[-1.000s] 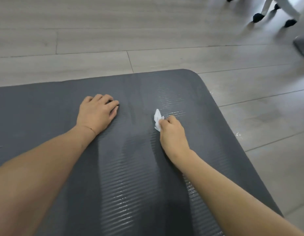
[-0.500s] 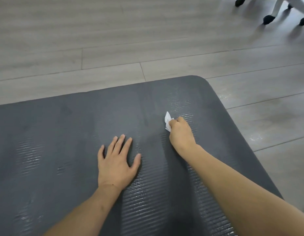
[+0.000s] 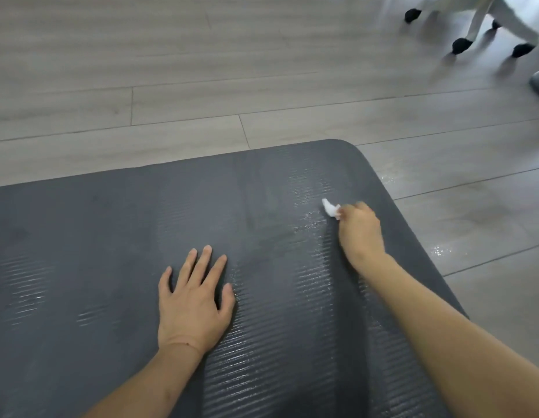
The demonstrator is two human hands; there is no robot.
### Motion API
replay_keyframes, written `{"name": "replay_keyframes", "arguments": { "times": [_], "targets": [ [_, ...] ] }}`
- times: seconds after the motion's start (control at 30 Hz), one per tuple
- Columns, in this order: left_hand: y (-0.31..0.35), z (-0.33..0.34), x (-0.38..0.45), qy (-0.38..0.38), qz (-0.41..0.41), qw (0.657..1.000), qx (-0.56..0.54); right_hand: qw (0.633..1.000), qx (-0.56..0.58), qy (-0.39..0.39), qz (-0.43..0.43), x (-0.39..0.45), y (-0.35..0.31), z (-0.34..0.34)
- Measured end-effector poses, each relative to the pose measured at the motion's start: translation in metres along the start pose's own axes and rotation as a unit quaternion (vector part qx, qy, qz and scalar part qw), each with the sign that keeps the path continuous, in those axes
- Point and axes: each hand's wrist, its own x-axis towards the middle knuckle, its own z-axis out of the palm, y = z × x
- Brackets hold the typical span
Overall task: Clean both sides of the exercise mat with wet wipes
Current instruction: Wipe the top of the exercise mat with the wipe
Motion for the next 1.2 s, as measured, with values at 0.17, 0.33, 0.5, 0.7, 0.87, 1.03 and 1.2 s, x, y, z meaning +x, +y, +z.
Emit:
{"name": "replay_keyframes", "arguments": {
  "times": [0.17, 0.33, 0.5, 0.7, 0.87, 1.03, 1.2],
  "targets": [
    [0.000, 0.002, 0.001, 0.001, 0.004, 1.000, 0.009, 0.997, 0.004, 0.032, 0.074, 0.007, -0.013, 0.005],
    [-0.003, 0.005, -0.001, 0.016, 0.005, 1.000, 0.019, 0.977, 0.054, -0.092, -0.186, -0.030, -0.099, 0.039],
    [-0.003, 0.010, 0.000, 0.031, 0.009, 0.999, 0.029, 0.995, -0.066, -0.018, 0.073, 0.044, 0.036, -0.009],
    [-0.002, 0.009, 0.001, 0.030, 0.012, 0.999, 0.028, 0.997, 0.043, 0.012, 0.066, 0.011, -0.049, 0.010],
    [-0.003, 0.008, -0.001, 0.032, 0.011, 0.999, 0.027, 0.969, 0.001, -0.075, -0.234, -0.020, -0.086, 0.032],
    [-0.002, 0.009, 0.001, 0.034, 0.008, 0.999, 0.030, 0.994, -0.084, 0.015, 0.072, 0.053, 0.057, -0.016],
    [-0.002, 0.008, 0.002, 0.023, 0.006, 0.999, 0.025, 0.995, 0.016, 0.054, 0.085, 0.009, -0.019, 0.003]
  ]
}}
